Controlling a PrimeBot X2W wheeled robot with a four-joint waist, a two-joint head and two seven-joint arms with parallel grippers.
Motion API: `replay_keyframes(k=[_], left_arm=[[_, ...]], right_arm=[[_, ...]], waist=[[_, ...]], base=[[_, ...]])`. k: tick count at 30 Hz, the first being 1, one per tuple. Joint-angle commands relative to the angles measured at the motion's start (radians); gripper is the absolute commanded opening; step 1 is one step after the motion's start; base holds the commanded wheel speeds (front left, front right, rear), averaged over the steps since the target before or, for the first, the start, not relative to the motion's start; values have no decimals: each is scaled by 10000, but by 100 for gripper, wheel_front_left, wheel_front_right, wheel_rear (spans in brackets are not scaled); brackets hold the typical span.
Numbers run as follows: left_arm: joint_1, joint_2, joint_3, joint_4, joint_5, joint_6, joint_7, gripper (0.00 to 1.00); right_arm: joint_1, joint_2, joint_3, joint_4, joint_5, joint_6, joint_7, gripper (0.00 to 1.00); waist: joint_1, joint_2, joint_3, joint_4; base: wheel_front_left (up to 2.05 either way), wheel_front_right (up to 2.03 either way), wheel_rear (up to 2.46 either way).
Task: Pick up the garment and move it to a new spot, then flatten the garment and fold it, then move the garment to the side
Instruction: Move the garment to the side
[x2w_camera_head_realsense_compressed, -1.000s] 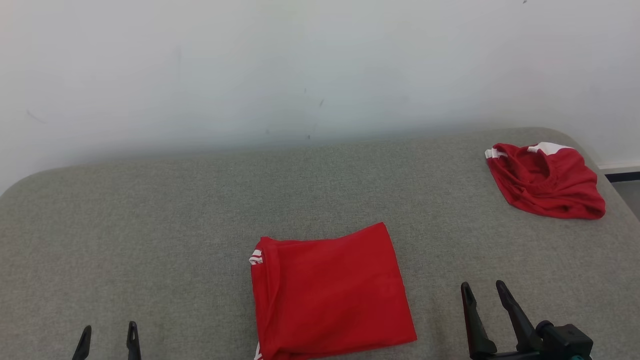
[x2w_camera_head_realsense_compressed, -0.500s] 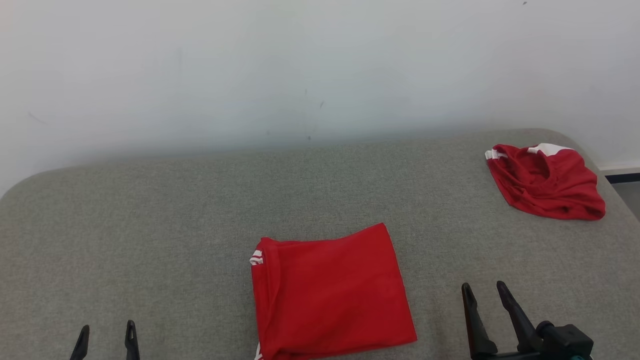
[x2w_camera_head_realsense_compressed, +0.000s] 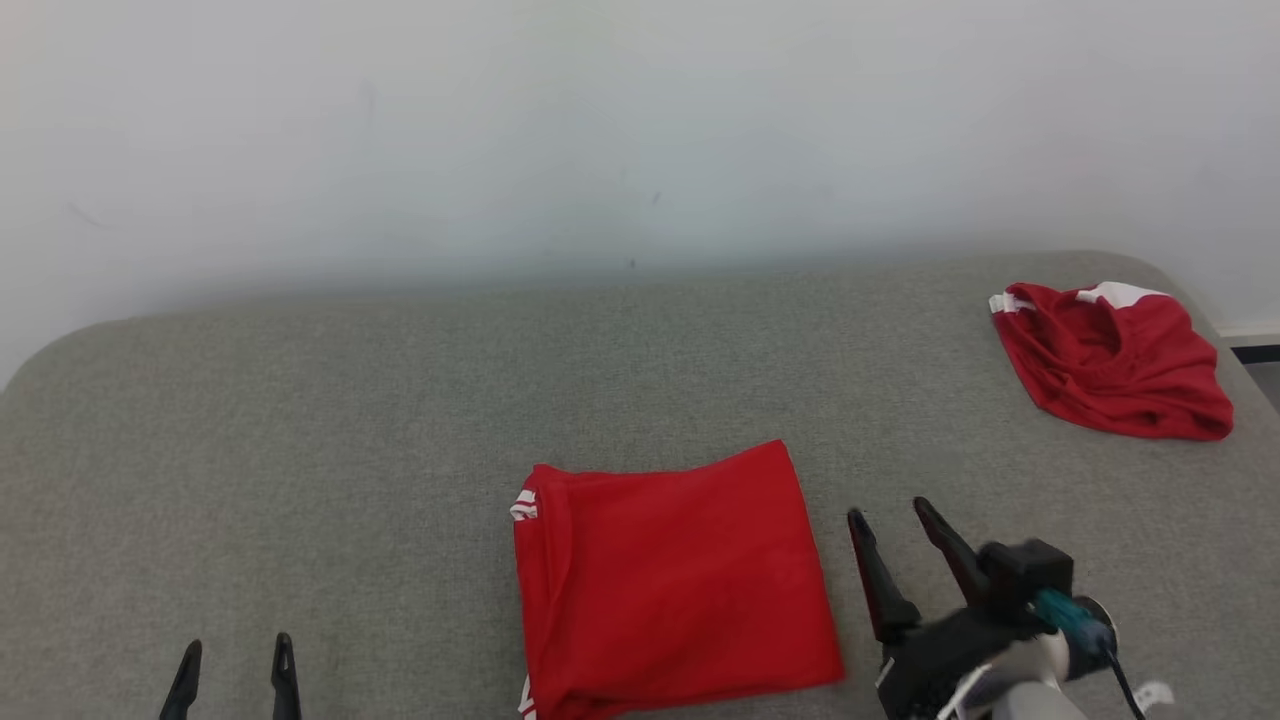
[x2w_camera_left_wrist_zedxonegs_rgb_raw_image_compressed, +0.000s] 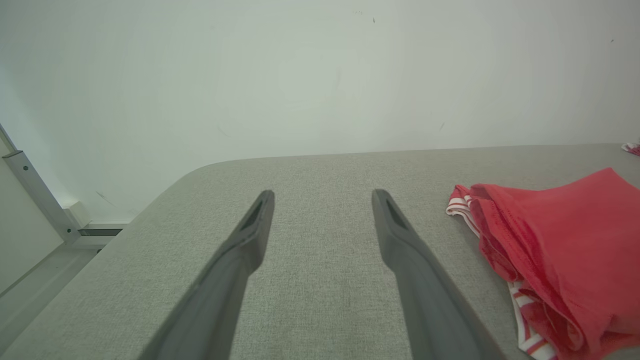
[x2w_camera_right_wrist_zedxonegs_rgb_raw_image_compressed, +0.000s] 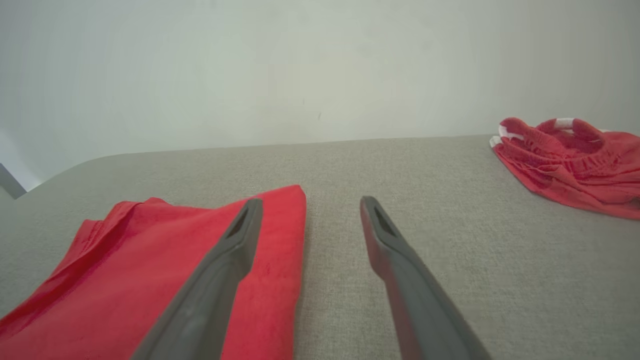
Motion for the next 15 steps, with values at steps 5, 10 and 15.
replay_keyframes(k=[5,10,15], left_arm=[[-272,-67,-187,63,64,-41,-31,100],[-469,-61,-346,146,67,-74,-31,100],[-670,-79,-388,148,12,-83,-31,100]], right_arm=[[-1354,143,633,1923,239,-22,298,100],[-2155,188,1054,3764,348,-22,255,100],[-3037,356,1395,5440,565,-22,96,100]], waist=[[0,-1,249,377],[0,-1,413,697],[0,-1,756,811]], base=[[0,0,0],[0,0,0],[0,0,0]])
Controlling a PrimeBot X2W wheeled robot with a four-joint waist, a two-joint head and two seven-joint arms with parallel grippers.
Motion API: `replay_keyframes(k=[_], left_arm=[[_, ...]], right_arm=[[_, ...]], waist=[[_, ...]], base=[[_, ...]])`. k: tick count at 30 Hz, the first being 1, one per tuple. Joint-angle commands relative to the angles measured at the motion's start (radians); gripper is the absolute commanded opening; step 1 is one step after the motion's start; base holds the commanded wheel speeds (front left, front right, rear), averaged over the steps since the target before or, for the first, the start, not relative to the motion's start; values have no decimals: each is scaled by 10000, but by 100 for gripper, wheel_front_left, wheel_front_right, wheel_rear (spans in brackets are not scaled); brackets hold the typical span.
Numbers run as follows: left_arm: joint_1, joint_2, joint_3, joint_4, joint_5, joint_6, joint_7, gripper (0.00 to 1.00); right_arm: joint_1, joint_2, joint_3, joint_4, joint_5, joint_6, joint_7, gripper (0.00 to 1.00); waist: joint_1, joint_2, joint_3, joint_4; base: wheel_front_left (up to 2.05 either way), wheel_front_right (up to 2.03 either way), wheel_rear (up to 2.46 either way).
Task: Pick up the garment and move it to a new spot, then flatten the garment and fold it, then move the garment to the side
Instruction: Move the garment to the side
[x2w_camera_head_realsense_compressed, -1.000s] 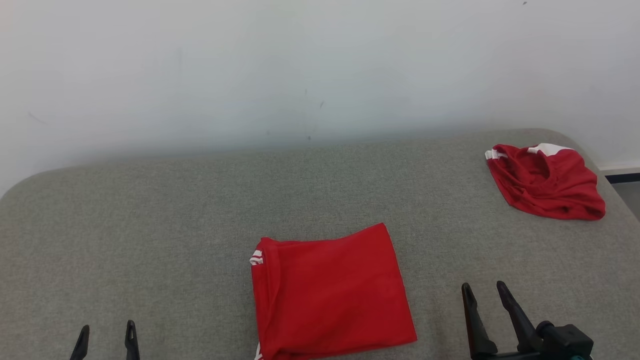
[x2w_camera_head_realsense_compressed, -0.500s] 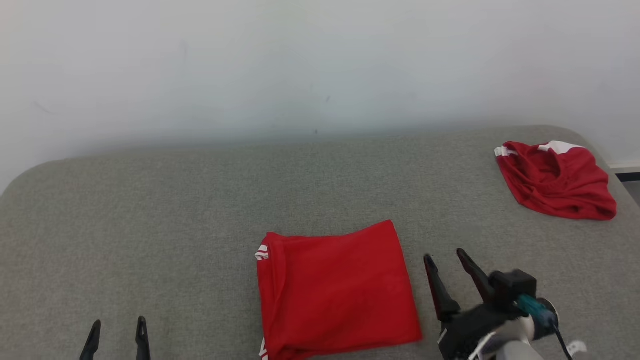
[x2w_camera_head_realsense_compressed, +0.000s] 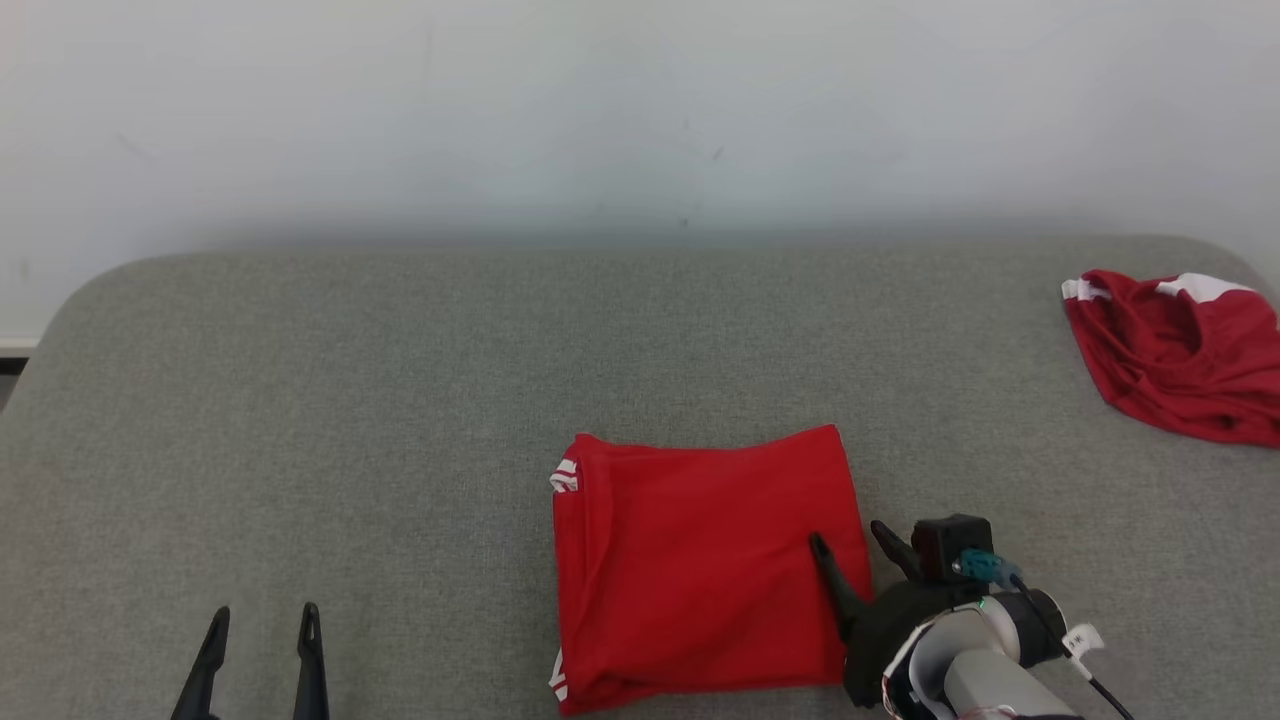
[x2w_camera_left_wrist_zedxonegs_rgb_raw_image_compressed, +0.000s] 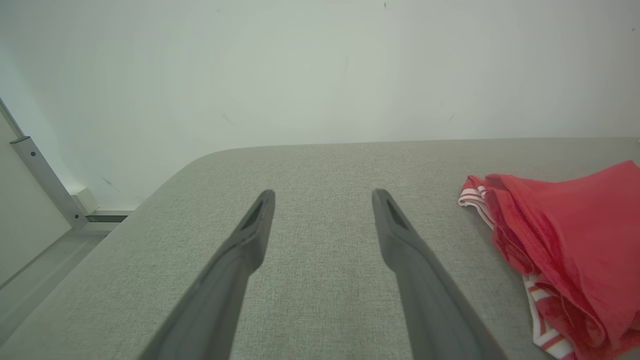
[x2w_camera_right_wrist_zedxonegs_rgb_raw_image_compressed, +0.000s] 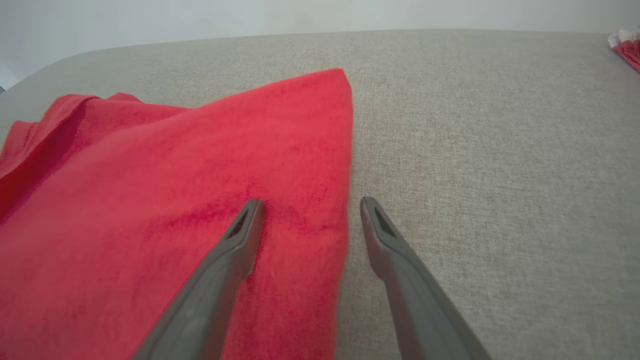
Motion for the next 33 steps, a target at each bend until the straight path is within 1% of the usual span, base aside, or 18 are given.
replay_keyframes(k=[1,4,5,6,7,8,10,14,19,25,28,30,33], left_arm=[[-184,-44,-30,0,-55,3,-31,100],[-339,-61,-106,41,-21,-7,-31,100],[-339,-61,-106,41,-21,-7,-31,100],[-384,-62,-125,62,-6,-15,-31,100],[-402,-70,-145,80,9,-19,-31,100],[-415,-76,-159,95,17,-20,-31,100],[-451,-85,-146,112,16,-12,-31,100],[-518,-102,-142,175,-39,-6,-31,100],[-663,-59,-170,112,-25,-36,-29,100],[-1160,-89,-350,-205,-40,-76,-31,100],[-1526,-94,-462,-334,-71,-77,-31,100],[-1800,-40,-549,-390,-12,-88,-31,100],[-2257,90,-701,-506,59,-103,-31,100]], right_arm=[[-292,75,81,381,120,-22,-47,100],[-652,207,225,1121,347,-22,198,100],[-652,207,225,1121,347,-22,198,100],[-773,243,262,1236,450,-22,169,69],[-836,275,353,1355,487,-22,139,26],[-859,312,428,1447,580,-22,97,0],[-925,319,546,1533,782,-22,-37,0],[-1285,98,797,1416,1146,-22,-306,0],[-1982,-440,1490,982,1393,-22,-453,0],[-3271,-1563,2242,653,1780,-22,-297,0],[-3874,-2317,2591,560,1959,-22,-186,0],[-4374,-2894,2685,513,2118,-22,-158,0],[-5069,-3553,2797,461,2365,-22,-78,0]], waist=[[-1,0,219,85],[-1,0,361,144],[-1,0,361,144],[-1,0,394,158],[-1,0,409,164],[-1,0,417,154],[-1,0,425,99],[-1,0,455,-42],[-1,0,754,-268],[-1,0,1690,-572],[-1,0,2241,-713],[-1,0,2647,-810],[-1,0,3366,-979]], base=[[0,0,0],[0,0,0],[0,0,0],[0,0,0],[0,0,0],[0,0,0],[0,0,0],[0,0,0],[0,0,0],[0,0,0],[0,0,0],[0,0,0],[0,0,0]])
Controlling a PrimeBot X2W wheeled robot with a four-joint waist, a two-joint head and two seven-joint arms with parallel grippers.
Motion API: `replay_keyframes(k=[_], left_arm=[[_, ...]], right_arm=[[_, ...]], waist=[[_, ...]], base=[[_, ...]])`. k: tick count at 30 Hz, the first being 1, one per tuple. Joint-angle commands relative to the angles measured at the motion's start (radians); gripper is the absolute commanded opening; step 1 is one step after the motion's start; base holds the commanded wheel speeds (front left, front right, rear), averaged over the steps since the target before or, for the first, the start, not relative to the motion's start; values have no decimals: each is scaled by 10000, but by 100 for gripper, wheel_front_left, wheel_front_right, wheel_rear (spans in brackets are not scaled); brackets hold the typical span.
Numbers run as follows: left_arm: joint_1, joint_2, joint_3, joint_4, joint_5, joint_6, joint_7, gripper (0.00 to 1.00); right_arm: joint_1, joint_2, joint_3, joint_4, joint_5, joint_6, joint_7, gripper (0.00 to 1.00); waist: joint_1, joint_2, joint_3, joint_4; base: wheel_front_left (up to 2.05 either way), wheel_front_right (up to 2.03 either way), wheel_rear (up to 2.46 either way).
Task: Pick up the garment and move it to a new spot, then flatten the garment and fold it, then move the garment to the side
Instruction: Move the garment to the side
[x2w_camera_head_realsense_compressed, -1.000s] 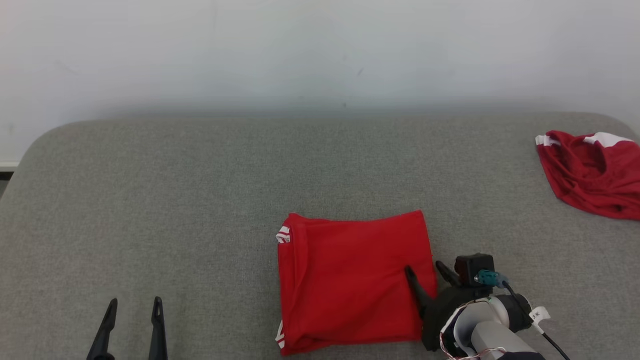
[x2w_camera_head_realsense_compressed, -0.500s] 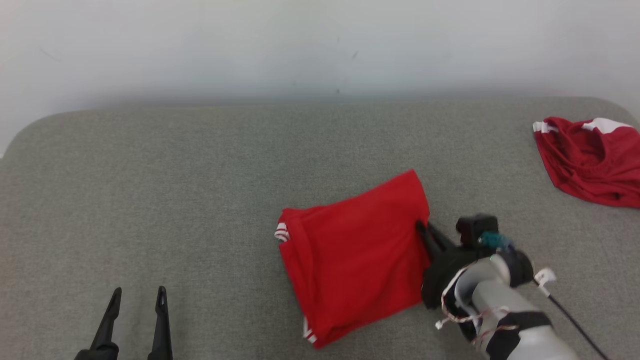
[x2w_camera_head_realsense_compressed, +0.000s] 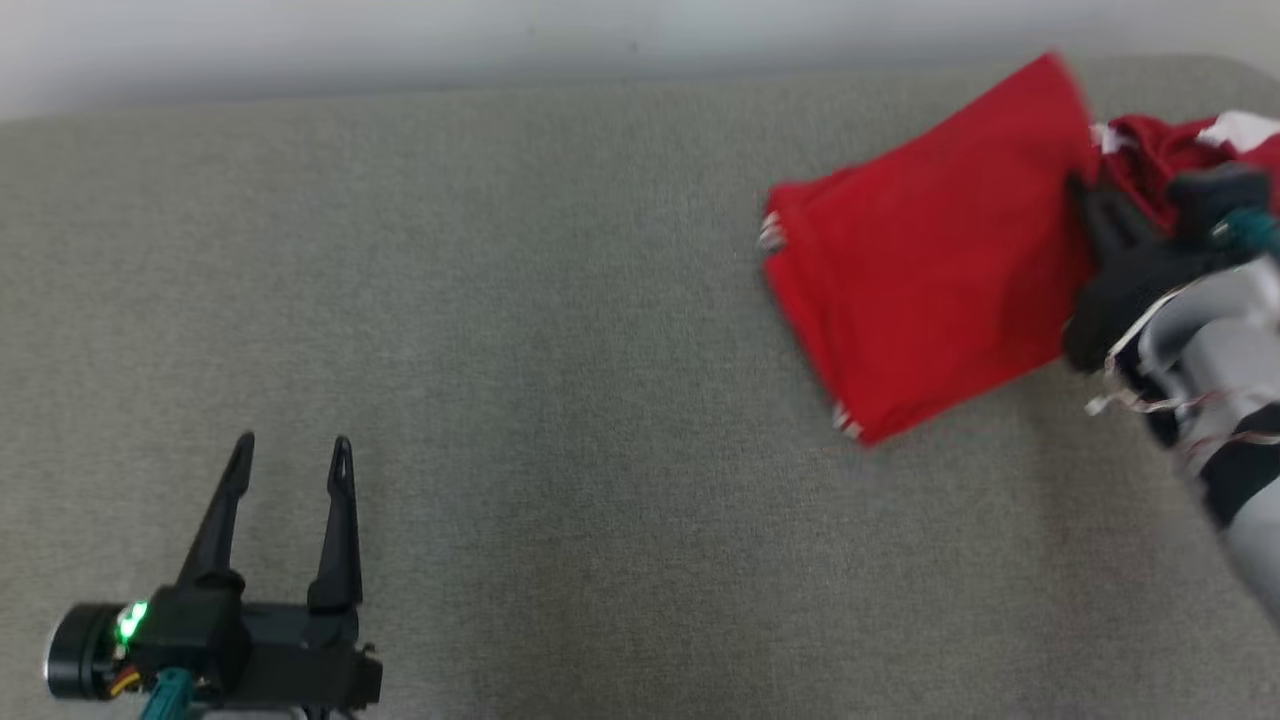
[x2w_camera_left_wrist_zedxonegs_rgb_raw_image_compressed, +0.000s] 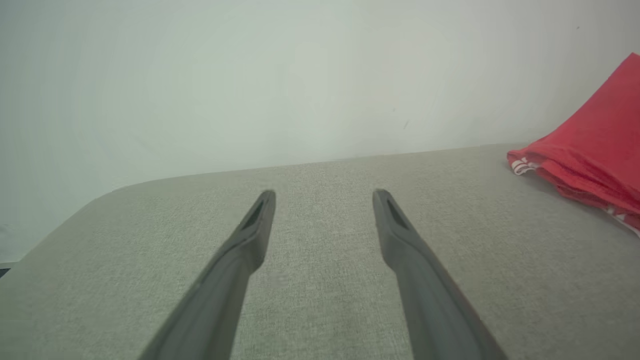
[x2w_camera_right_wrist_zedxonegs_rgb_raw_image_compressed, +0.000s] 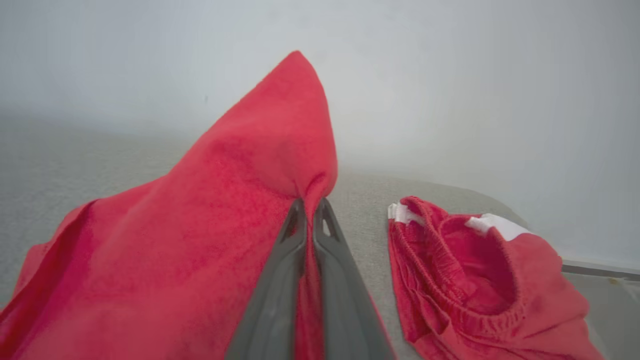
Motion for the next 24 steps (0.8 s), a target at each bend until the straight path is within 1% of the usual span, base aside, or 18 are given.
replay_keyframes(k=[1,5,15,16,18,24], left_arm=[[-246,47,-52,-71,31,-13,-31,100],[-653,186,-151,-292,96,-33,-31,100],[-988,458,-31,-1076,312,78,-31,100],[-988,458,-31,-1076,312,78,-31,100],[-972,509,-20,-1293,379,111,-31,100],[-924,638,-104,-1867,572,184,-31,100]], right_arm=[[-207,-112,111,-53,50,-22,51,0],[-1064,-944,308,-88,233,-22,45,0],[-2557,-2520,966,1,216,-22,168,0],[-2557,-2520,966,1,216,-22,168,0],[-2766,-2735,1052,51,230,-22,228,0],[-3295,-3552,1514,74,39,-22,332,0]], waist=[[-2,-1,1134,-415],[-2,-1,1777,-628],[-2,-1,2745,-1098],[-2,-1,2745,-1098],[-2,-1,2860,-1176],[-2,-1,3102,-1316]], base=[[0,0,0],[0,0,0],[0,0,0],[0,0,0],[0,0,0],[0,0,0]])
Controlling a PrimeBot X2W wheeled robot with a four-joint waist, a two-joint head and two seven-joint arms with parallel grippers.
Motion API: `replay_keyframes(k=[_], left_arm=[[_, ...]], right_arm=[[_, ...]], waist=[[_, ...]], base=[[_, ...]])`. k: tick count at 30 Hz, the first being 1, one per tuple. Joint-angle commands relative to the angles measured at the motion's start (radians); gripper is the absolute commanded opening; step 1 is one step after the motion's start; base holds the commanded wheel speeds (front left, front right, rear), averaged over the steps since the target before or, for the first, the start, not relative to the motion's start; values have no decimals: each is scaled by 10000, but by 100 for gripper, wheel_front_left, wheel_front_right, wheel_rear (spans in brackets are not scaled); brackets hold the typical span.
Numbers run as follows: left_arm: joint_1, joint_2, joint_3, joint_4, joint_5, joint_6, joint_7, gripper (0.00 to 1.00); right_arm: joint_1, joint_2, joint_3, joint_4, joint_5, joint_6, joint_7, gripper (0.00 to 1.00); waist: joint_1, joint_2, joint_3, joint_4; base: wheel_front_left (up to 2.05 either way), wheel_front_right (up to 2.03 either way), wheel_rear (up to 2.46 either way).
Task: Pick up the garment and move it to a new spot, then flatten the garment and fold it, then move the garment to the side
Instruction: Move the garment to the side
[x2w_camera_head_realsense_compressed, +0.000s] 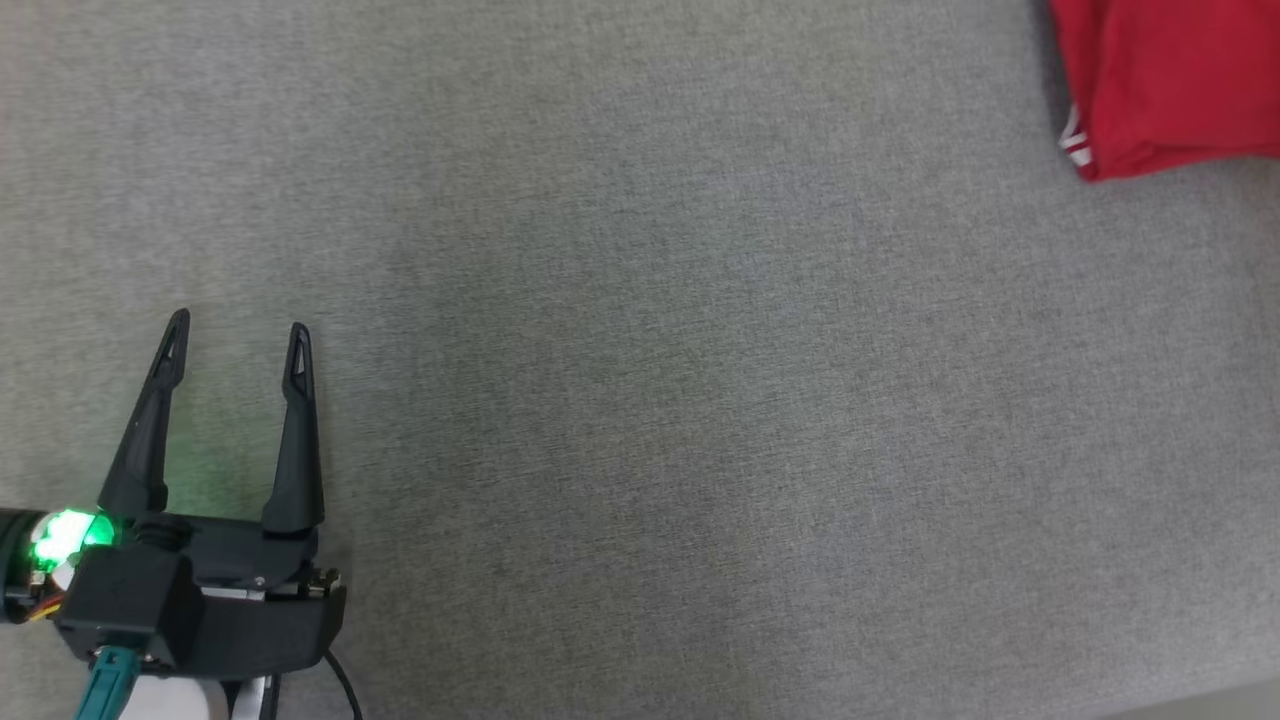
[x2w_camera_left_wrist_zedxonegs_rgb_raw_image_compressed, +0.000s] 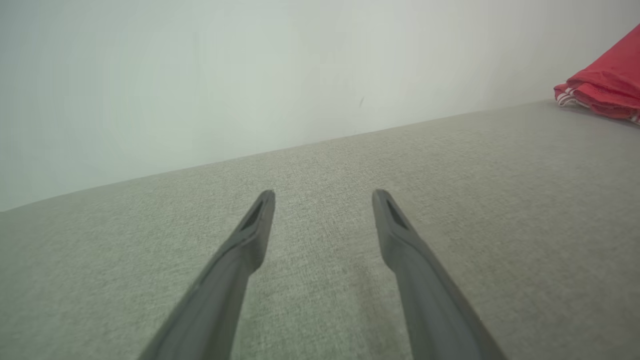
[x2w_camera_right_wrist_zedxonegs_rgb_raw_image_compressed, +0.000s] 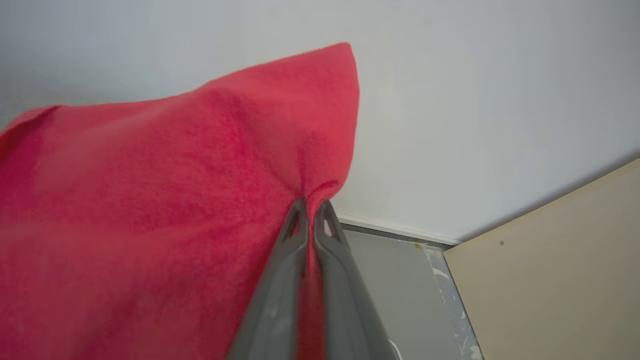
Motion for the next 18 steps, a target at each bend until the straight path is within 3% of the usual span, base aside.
replay_keyframes(k=[1,7,13,14,15,18], left_arm=[[-26,60,-5,-148,71,34,-31,100],[81,213,67,-575,133,152,-31,100],[94,280,3,-695,167,197,-31,100],[96,297,-4,-695,180,216,-31,100],[91,302,-8,-704,180,231,-31,100],[105,338,40,-689,115,270,-31,100]], right_arm=[[-170,-238,53,59,-33,-22,64,0],[-456,-688,276,271,-79,-22,148,0],[-656,-578,436,601,-251,-22,130,0],[-724,-576,476,644,-360,-22,44,13],[-783,-550,472,723,-408,-24,-20,100],[-911,-390,468,999,-707,-22,-185,100]], waist=[[-1,-2,189,-168],[-1,-2,306,-277],[-1,-2,428,-318],[-1,-2,447,-321],[-1,-2,460,-325],[-1,-2,422,-338]], base=[[0,0,0],[0,0,0],[0,0,0],[0,0,0],[0,0,0],[0,0,0]])
